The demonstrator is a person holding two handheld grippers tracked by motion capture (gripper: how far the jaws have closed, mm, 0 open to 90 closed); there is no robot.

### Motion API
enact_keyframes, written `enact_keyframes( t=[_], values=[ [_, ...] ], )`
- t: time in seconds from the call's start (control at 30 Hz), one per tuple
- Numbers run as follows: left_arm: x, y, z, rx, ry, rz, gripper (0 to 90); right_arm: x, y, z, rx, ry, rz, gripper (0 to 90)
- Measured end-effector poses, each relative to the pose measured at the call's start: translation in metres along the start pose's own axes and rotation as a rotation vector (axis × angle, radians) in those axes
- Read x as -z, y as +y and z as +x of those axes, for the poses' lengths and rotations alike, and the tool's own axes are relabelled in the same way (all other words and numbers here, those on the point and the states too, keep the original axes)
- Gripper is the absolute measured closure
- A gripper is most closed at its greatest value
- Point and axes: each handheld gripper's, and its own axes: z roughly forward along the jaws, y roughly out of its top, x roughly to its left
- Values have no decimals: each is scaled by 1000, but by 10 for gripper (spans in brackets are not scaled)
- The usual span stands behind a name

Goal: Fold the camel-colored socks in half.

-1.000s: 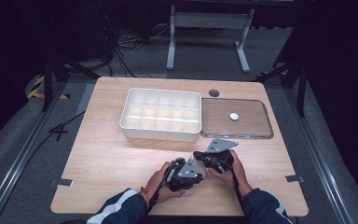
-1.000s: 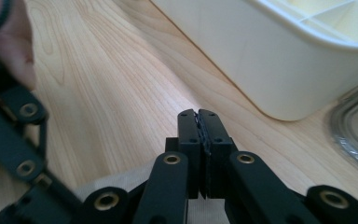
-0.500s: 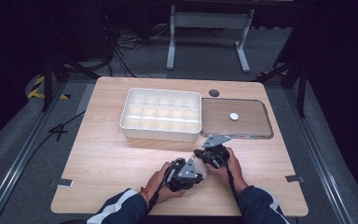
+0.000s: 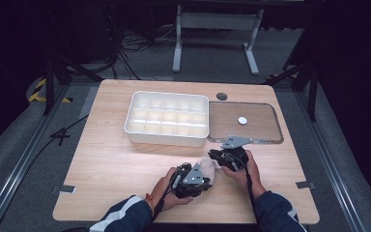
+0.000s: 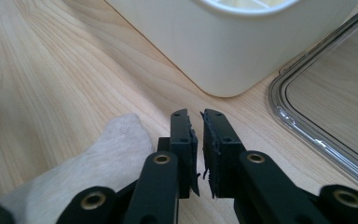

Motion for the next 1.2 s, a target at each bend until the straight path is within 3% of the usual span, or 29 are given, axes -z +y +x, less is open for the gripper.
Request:
enact_keyframes(
  t=[0.27, 0.43, 0.57, 0.77, 1.03, 1.2],
  values=[
    [6, 2, 2, 6, 8, -33, 656, 17, 5, 4, 7, 18, -37, 737],
    [10, 2, 3, 16, 9, -43, 625, 23, 7, 10, 6, 60, -26, 575],
    [12, 3, 2, 5, 32, -30, 578, 26, 10, 14, -12, 72, -36, 498],
    [28, 0, 5, 51, 63, -35, 422, 22, 9, 19, -4, 73, -5, 447],
    [42, -9, 10, 61, 72, 0, 392, 12, 3, 21, 6, 67, 59, 403],
    [48, -18, 15, 64, 64, 32, 383, 7, -2, 22, -11, 106, 112, 386]
  ],
)
